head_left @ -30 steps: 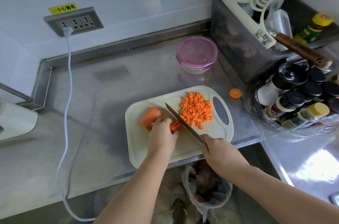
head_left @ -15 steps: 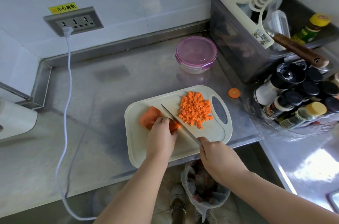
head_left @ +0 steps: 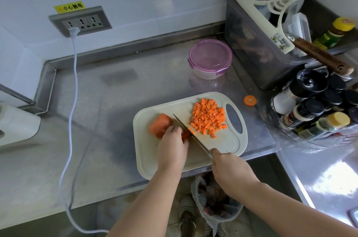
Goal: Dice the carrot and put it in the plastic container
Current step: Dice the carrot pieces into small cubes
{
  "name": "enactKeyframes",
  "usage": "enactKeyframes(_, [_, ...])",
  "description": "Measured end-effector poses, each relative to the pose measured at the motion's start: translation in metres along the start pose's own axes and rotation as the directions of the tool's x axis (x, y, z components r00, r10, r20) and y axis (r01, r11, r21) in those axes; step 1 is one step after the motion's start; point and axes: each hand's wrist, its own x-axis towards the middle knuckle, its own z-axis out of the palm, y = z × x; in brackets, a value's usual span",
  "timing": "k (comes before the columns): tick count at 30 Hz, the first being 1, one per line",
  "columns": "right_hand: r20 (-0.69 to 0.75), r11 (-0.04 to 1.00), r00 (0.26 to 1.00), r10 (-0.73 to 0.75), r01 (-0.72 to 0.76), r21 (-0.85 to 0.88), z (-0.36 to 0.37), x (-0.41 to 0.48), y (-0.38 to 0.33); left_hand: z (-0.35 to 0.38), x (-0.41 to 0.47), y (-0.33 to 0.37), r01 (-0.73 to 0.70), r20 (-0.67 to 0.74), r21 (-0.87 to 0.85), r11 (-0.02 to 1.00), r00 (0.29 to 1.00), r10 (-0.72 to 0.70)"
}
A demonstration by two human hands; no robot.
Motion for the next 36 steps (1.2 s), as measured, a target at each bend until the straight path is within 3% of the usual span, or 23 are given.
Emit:
enactKeyframes(7, [-0.066, 0.983, 0.998, 0.0, 0.012, 0.181, -0.009, 0.004, 0.006, 0.0, -0.001, -0.001, -0.002, -0.021, -0.065, 0.998, 1.0, 0.0])
enactKeyframes(15, [-0.129, 0.986, 0.988, -0.083, 0.1, 0.133, -0.004, -0.012, 0.0, -0.003, -0.007, -0.008, 0.073, -0.007, -0.192, 0.979, 0.997, -0.075])
enactKeyframes(36, [-0.066, 0.998, 0.997, -0.031, 0.034, 0.047, 0.005, -0.013, -0.009, -0.005, -0.002, -0.009, 0.104, 0.027, -0.059, 0.993, 0.994, -0.103])
